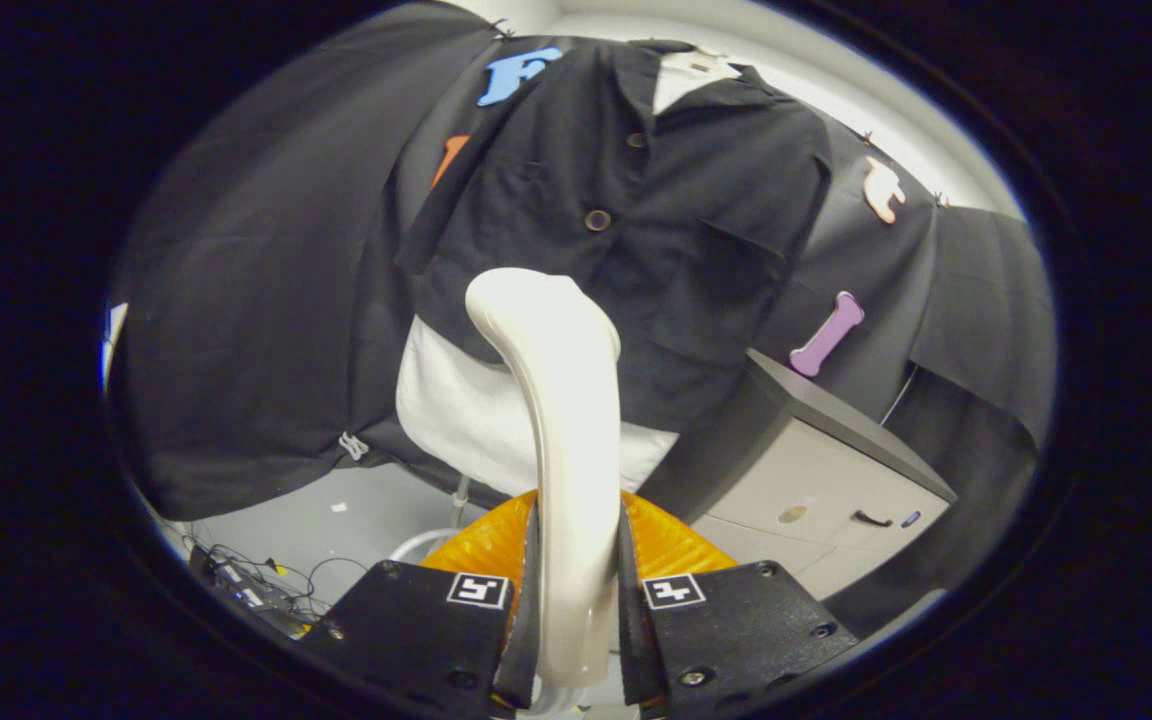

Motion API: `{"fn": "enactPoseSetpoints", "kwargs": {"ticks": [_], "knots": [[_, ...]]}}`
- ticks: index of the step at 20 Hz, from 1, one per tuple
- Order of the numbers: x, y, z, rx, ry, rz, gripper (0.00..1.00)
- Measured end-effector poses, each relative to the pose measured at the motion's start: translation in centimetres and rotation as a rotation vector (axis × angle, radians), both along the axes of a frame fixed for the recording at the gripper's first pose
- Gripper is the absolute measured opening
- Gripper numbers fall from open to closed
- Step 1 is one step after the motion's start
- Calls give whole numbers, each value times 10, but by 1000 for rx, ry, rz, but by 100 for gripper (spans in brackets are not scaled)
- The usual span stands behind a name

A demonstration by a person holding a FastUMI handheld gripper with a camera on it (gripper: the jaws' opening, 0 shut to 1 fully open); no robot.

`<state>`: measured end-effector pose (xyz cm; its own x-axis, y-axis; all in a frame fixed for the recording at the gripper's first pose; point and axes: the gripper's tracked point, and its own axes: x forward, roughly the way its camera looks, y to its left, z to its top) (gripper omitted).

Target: Iron the clothes twice with a garment steamer, once on the left side and once on the right side.

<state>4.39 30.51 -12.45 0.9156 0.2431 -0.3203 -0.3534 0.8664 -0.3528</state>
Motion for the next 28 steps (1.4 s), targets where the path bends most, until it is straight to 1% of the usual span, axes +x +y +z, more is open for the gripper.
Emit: {"fn": "enactPoseSetpoints", "kwargs": {"ticks": [8, 14, 17, 23, 28], "knots": [[-29, -166, 27, 55, 27, -112, 36], [-65, -265, 18, 105, 98, -233, 36], [-78, -298, 14, 111, 114, -273, 36], [-98, -334, 10, 131, 143, -328, 36], [-106, -346, 4, 137, 175, -336, 36]]}}
